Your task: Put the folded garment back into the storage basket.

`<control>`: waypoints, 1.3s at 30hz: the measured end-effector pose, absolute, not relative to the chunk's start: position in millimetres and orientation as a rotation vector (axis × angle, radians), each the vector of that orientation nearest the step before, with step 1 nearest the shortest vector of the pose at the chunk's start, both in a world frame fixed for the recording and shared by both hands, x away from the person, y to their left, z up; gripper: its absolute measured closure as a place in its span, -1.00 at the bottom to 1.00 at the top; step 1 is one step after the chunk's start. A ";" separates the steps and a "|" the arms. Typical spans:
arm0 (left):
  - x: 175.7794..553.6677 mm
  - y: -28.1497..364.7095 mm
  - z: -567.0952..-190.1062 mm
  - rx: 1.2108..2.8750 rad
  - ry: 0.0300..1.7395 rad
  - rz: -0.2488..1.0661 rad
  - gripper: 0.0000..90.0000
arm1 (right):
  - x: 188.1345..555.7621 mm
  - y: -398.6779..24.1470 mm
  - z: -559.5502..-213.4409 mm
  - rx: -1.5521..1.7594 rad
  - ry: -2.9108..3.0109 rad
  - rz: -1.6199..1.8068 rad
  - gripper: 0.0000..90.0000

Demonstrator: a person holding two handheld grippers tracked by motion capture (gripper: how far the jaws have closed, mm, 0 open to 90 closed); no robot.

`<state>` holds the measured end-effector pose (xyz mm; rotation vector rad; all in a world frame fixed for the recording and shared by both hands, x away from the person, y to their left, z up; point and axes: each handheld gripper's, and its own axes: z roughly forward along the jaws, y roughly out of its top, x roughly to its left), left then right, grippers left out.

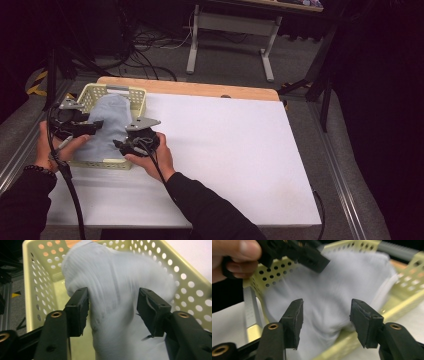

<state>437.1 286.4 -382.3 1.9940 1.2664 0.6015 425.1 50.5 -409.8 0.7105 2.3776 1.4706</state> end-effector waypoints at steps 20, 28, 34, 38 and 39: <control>472.1 248.5 -400.0 2.205 1.222 0.692 0.73 | 369.3 -131.4 -414.7 0.654 2.180 1.352 -0.20; 484.4 239.5 -406.2 2.301 1.227 0.675 0.79 | 339.7 -199.6 -414.6 0.678 2.094 1.270 -0.33; 493.2 236.1 -413.4 2.360 1.245 0.628 0.88 | 325.3 -239.3 -421.1 0.748 2.075 1.221 -0.33; 498.1 234.5 -420.1 2.398 1.263 0.586 0.91 | 322.2 -255.5 -427.5 0.793 2.078 1.203 -0.33; 498.8 234.3 -420.6 2.405 1.264 0.587 0.92 | 320.9 -259.7 -429.6 0.805 2.080 1.190 -0.33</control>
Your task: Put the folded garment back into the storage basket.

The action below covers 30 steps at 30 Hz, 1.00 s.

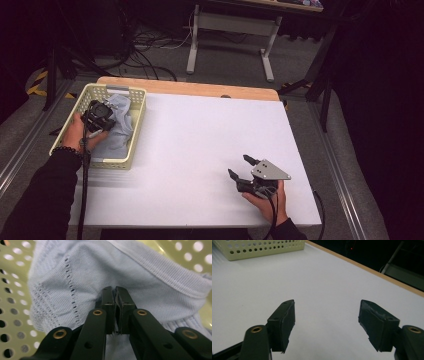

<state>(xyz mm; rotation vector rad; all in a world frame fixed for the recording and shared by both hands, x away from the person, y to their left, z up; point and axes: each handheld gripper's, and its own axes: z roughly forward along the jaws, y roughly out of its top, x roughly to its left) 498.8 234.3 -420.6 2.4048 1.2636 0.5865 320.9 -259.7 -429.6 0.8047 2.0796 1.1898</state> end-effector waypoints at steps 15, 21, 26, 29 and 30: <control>503.9 233.6 -427.1 2.442 1.266 0.520 0.99 | 312.4 -280.9 -437.6 0.837 2.032 1.165 -0.40; 501.8 229.4 -423.8 2.466 1.261 0.565 0.98 | 312.9 -274.7 -441.6 0.821 2.061 1.162 -0.40; 497.0 226.8 -416.4 2.459 1.238 0.619 0.98 | 314.8 -272.8 -443.9 0.825 2.076 1.163 -0.40; 491.6 226.3 -408.3 2.420 1.213 0.655 0.97 | 315.1 -272.6 -444.4 0.826 2.078 1.162 -0.40; 491.6 226.3 -408.3 2.420 1.213 0.655 0.97 | 315.1 -272.4 -444.4 0.826 2.078 1.161 -0.40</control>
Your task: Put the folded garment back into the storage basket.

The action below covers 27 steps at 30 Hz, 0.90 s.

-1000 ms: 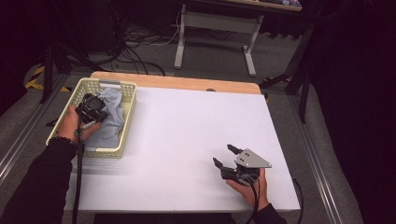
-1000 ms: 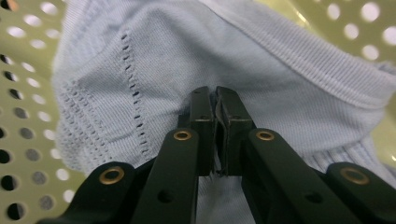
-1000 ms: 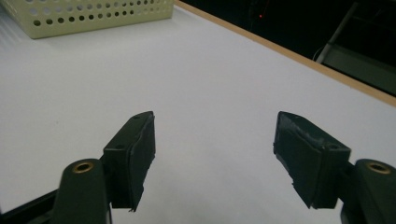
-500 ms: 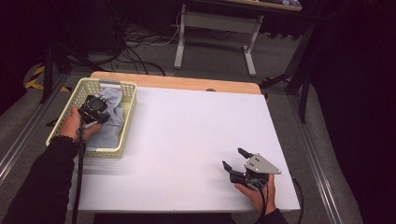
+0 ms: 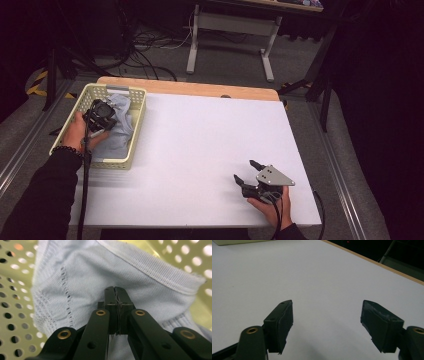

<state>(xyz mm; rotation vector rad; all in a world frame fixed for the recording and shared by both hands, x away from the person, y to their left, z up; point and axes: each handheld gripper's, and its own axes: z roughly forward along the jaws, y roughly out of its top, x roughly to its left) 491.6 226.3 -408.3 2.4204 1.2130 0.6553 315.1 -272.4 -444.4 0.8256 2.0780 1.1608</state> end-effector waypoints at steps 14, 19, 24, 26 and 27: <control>468.1 219.7 -384.5 2.252 1.114 0.736 0.85 | 315.5 -270.4 -445.7 0.827 2.081 1.157 -0.40; 452.2 213.3 -374.4 2.177 1.043 0.765 0.75 | 315.5 -268.7 -446.5 0.823 2.090 1.154 -0.40; 442.1 209.2 -371.0 2.124 0.994 0.774 0.61 | 315.3 -268.1 -446.6 0.825 2.088 1.157 -0.40; 436.8 207.0 -369.6 2.093 0.970 0.769 0.57 | 315.1 -267.4 -446.8 0.823 2.090 1.158 -0.40; 435.6 206.5 -369.1 2.089 0.965 0.770 0.52 | 315.1 -267.1 -446.8 0.821 2.089 1.159 -0.40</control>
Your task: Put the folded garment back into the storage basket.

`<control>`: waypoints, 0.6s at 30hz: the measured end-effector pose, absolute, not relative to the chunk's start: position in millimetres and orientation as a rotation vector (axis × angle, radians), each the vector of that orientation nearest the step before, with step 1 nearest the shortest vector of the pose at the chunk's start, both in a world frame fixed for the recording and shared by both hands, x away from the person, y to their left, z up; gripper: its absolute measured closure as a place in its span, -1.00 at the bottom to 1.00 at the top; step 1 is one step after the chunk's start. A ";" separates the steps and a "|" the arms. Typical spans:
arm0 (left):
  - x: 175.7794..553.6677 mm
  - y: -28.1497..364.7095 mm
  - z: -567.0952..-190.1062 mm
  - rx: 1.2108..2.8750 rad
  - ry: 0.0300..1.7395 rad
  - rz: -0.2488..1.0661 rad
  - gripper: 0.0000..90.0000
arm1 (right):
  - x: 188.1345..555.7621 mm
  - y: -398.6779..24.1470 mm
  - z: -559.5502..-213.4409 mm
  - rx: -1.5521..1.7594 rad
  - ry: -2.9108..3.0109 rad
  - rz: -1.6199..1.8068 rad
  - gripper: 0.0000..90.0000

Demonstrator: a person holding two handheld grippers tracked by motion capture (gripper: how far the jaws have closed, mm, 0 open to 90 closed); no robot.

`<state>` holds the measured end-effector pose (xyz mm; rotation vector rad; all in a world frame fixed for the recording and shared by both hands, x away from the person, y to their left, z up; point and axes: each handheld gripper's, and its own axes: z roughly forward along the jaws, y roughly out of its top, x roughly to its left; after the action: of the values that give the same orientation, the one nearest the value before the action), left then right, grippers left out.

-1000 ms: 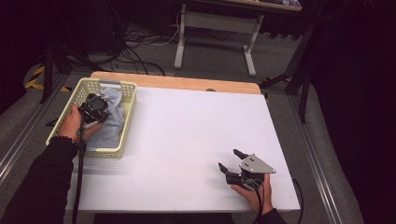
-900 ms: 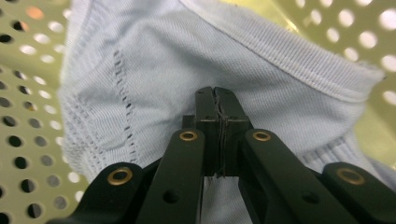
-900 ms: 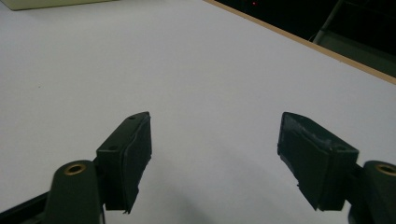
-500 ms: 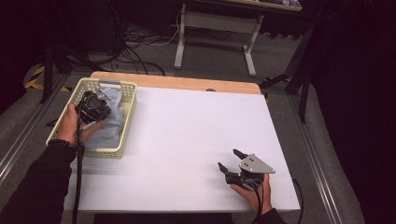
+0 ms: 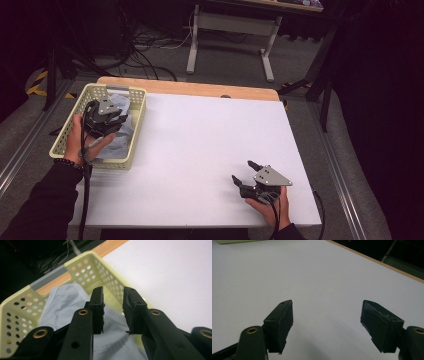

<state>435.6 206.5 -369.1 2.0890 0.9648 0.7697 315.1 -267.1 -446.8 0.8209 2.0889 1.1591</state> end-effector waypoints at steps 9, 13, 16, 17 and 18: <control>412.9 193.3 -368.0 2.013 0.854 0.788 0.22 | 314.7 -262.5 -447.2 0.809 2.096 1.162 -0.41; 403.5 186.3 -368.8 1.997 0.809 0.794 0.14 | 314.4 -260.8 -447.3 0.800 2.102 1.158 -0.41; 396.3 179.9 -369.6 1.983 0.791 0.800 -0.06 | 314.3 -258.8 -447.9 0.794 2.108 1.156 -0.41; 396.3 179.9 -369.6 1.983 0.791 0.800 -0.11 | 314.1 -258.4 -447.9 0.794 2.109 1.156 -0.41; 394.6 178.3 -369.8 1.978 0.789 0.797 -0.11 | 314.1 -258.4 -447.9 0.794 2.109 1.156 -0.41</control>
<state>394.6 178.3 -369.8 1.9775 0.7893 0.7974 314.1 -258.4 -447.9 0.7938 2.1087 1.1557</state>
